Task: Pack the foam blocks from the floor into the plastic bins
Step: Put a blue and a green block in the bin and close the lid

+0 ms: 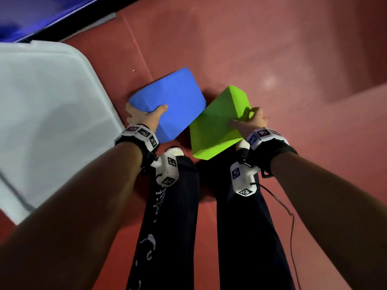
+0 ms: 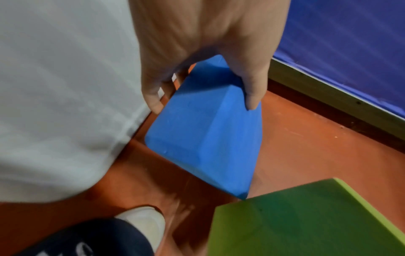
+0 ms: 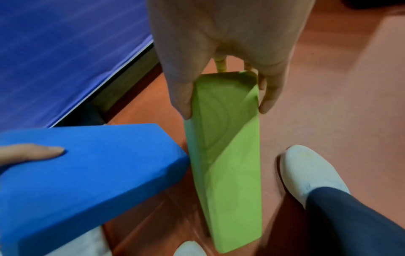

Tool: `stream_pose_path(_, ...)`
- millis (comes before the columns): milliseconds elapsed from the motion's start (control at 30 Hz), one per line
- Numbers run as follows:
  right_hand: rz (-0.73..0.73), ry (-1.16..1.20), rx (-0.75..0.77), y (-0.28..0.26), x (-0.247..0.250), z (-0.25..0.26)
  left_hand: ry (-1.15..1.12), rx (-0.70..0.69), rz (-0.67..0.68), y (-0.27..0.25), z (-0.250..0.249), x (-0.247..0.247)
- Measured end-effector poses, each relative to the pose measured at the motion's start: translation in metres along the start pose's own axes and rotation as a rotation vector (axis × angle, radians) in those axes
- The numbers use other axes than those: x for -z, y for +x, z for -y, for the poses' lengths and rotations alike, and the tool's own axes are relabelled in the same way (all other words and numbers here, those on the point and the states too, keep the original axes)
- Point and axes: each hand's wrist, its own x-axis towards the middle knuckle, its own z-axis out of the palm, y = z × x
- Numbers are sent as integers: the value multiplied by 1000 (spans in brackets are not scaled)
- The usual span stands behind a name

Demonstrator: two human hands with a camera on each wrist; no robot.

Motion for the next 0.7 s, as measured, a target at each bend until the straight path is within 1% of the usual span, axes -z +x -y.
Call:
stream_pose_path(67, -19, -103, 35, -29, -1, 12, 28, -67, 1, -8, -7, 25)
stream_pose_path(133, -70, -178, 64, -52, -5, 20, 71, -79, 25, -14, -8, 48)
stream_pose_path(200, -110, -205, 81, -81, -9, 27, 107, -97, 68, -25, -9, 77)
stream_pose_path(267, -139, -218, 62, -111, -13, 29, 143, -132, 85, -37, -5, 105)
stream_pose_path(367, -183, -218, 52, -149, -17, 27, 131, -208, 109, -55, 3, 139)
stream_pose_path(400, -175, -224, 50, -163, -17, 26, 124, -219, 123, -63, 6, 151)
stream_pose_path(467, -114, -279, 56, -183, -18, 22, 105, -240, 142, -77, 11, 169)
stream_pose_path(567, -52, -336, 146, -219, -17, 17, 79, -306, 142, -106, 18, 199)
stream_pose_path(700, -90, -307, 335, -279, -21, 15, 1, -399, 67, -154, 60, 245)
